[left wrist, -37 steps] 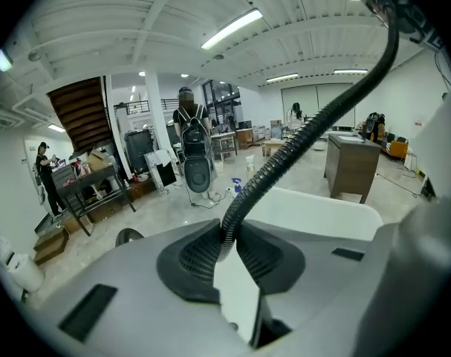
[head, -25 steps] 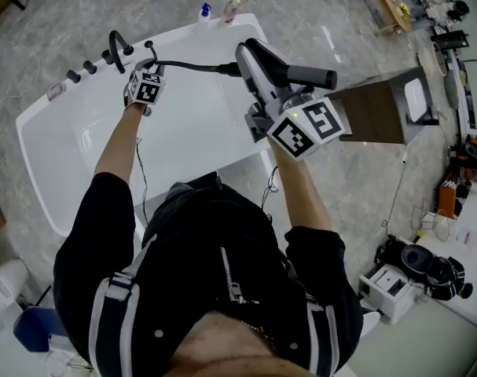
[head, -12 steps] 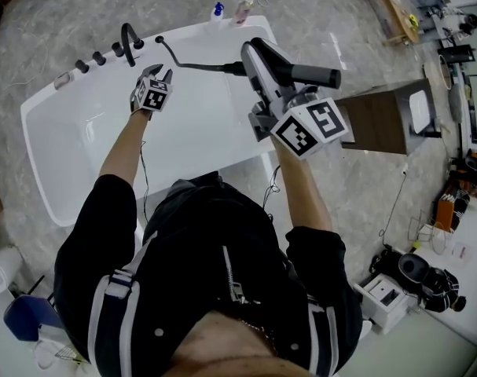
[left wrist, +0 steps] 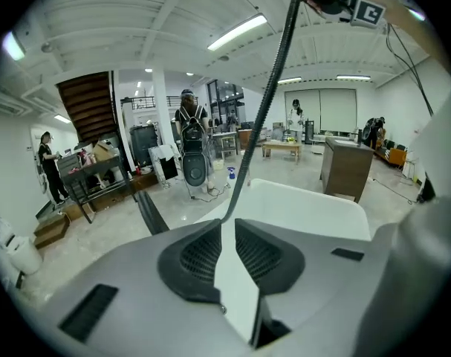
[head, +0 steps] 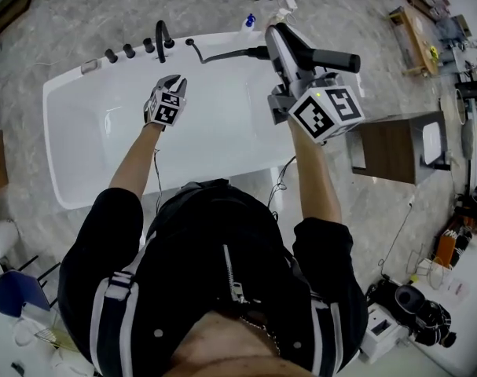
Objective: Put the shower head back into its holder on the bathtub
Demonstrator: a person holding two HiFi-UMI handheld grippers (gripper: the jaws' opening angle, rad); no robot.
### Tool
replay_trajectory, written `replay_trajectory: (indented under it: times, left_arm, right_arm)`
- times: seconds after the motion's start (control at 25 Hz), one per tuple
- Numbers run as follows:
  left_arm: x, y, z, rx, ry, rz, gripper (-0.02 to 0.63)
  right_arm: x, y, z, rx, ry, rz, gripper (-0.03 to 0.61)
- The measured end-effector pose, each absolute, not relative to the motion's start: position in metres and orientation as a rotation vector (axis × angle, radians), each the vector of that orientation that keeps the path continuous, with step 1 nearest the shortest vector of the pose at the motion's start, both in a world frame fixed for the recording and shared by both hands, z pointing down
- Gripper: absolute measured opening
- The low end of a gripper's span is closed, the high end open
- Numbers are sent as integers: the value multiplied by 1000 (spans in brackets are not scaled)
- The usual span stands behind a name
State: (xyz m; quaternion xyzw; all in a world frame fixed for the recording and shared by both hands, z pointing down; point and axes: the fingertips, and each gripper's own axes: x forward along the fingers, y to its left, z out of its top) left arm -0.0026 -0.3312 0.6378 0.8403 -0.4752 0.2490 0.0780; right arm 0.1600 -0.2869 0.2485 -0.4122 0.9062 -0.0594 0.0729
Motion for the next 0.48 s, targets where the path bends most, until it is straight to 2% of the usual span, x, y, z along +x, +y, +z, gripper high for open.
replay_trajectory:
  times: [0.16, 0.48]
  left_arm:
    - [-20, -315, 617, 2521, -1467, 639, 34]
    - [-53, -296, 568, 2516, -1573, 534, 29]
  right_arm:
    - [143, -301, 232, -1208, 2748, -101, 78]
    - [102, -326, 229, -1156, 2808, -19, 78]
